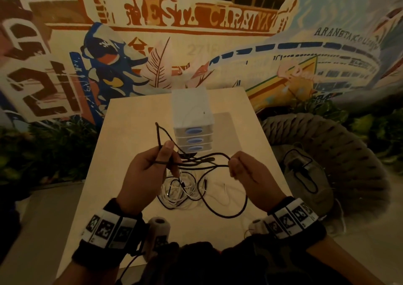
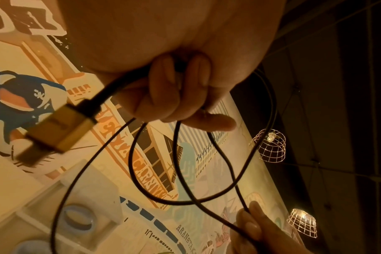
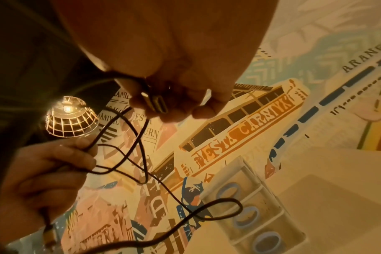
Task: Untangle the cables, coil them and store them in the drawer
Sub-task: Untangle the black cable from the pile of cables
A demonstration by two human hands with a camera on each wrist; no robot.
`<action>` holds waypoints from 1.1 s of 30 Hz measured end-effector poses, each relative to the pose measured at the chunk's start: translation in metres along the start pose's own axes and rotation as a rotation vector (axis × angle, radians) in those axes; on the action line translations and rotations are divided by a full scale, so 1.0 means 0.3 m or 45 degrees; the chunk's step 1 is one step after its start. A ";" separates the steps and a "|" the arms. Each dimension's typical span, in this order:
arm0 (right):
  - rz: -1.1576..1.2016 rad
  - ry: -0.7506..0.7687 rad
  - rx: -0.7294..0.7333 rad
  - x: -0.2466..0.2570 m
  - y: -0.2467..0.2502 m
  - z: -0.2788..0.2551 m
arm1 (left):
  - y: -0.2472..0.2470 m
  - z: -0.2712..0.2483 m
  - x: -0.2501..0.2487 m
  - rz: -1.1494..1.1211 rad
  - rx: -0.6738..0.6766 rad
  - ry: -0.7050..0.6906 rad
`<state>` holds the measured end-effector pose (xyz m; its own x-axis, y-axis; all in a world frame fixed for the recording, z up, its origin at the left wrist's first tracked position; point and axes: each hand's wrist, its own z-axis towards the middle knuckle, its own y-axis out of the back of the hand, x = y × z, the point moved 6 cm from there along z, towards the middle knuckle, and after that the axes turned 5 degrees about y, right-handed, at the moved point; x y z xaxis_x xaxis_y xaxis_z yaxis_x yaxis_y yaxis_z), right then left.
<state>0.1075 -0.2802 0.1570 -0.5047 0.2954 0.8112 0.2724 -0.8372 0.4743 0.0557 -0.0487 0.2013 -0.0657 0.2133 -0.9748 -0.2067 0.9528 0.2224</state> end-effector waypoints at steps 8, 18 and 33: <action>-0.226 0.103 0.273 -0.026 -0.046 -0.019 | -0.003 -0.002 -0.023 0.484 -0.066 -0.239; 0.205 -0.149 -0.133 -0.067 0.080 0.010 | -0.018 -0.032 0.009 0.556 0.219 -0.203; -0.054 0.249 0.141 0.118 0.038 0.138 | -0.064 -0.078 0.024 0.427 0.472 -0.233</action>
<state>0.1268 -0.2603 0.2054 -0.6641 0.2255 0.7128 0.3302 -0.7669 0.5503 0.0363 -0.0705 0.1906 0.1090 0.5221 -0.8459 0.1572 0.8312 0.5333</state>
